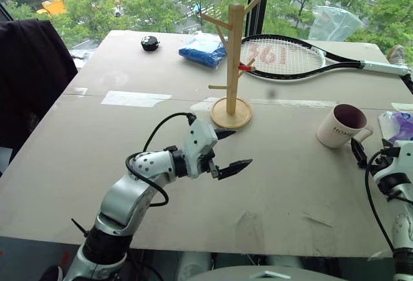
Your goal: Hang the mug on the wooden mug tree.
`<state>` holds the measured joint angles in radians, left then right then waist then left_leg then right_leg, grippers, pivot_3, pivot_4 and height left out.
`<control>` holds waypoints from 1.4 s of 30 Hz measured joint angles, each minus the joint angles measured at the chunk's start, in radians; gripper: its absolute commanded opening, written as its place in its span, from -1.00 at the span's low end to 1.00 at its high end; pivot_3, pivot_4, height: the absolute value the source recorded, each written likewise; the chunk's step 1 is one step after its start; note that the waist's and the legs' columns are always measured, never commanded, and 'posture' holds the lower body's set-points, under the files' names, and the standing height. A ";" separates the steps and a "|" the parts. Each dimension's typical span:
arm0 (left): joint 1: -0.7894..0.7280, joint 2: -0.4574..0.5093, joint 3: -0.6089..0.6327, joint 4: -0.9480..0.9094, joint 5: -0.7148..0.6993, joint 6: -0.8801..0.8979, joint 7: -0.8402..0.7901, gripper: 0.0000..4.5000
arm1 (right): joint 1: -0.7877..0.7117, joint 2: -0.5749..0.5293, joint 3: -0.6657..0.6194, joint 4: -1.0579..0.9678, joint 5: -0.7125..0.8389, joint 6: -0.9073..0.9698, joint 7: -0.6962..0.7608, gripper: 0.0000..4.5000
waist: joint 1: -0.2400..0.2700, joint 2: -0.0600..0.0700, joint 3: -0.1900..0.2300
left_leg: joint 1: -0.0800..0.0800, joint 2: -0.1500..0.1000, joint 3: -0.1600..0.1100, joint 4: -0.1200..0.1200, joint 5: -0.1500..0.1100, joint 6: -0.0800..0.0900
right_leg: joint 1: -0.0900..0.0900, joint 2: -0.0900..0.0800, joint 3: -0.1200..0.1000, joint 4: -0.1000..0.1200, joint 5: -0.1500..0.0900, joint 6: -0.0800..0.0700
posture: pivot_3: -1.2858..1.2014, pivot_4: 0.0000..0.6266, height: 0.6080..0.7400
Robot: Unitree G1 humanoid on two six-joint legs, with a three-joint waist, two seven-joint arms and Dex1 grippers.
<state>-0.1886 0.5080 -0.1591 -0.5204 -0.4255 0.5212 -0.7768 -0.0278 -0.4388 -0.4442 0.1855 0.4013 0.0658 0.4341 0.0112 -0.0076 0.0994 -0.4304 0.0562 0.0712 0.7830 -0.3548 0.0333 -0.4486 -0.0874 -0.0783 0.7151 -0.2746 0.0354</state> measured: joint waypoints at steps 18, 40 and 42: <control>0.047 -0.011 0.007 0.006 0.011 -0.047 0.025 1.00 | -0.159 -0.079 0.056 0.206 0.009 -0.001 0.254 -0.97 | 0.001 0.003 0.002 | 0.000 0.000 0.000 -0.001 0.000 0.000 | 0.000 0.000 0.000 -0.001 0.000 0.000 | 0.03 -0.52 -0.30; 0.196 -0.295 0.124 0.142 -0.051 -0.561 0.043 1.00 | -0.862 -0.437 0.674 -0.432 -0.115 0.762 0.476 -0.97 | 0.000 0.005 0.007 | -0.002 -0.001 -0.003 -0.004 -0.001 0.001 | 0.000 -0.004 -0.004 -0.004 0.000 0.000 | 0.03 -0.52 -0.30; 0.199 -0.296 0.124 0.142 -0.053 -0.565 0.043 1.00 | -0.919 -0.422 0.698 -0.437 -0.125 0.798 0.477 -0.97 | 0.000 0.005 0.007 | -0.002 -0.001 -0.003 -0.005 -0.001 0.001 | 0.000 -0.004 -0.005 -0.004 0.000 0.000 | 0.03 -0.52 -0.30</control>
<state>0.0103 0.2123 -0.0347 -0.3789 -0.4785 -0.0437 -0.7340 -0.9463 -0.8611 0.2542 -0.2514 0.2762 0.8636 0.9108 0.0107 -0.0027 0.1062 -0.4319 0.0548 0.0681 0.7780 -0.3555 0.0346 -0.4485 -0.0913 -0.0829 0.7108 -0.2743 0.0354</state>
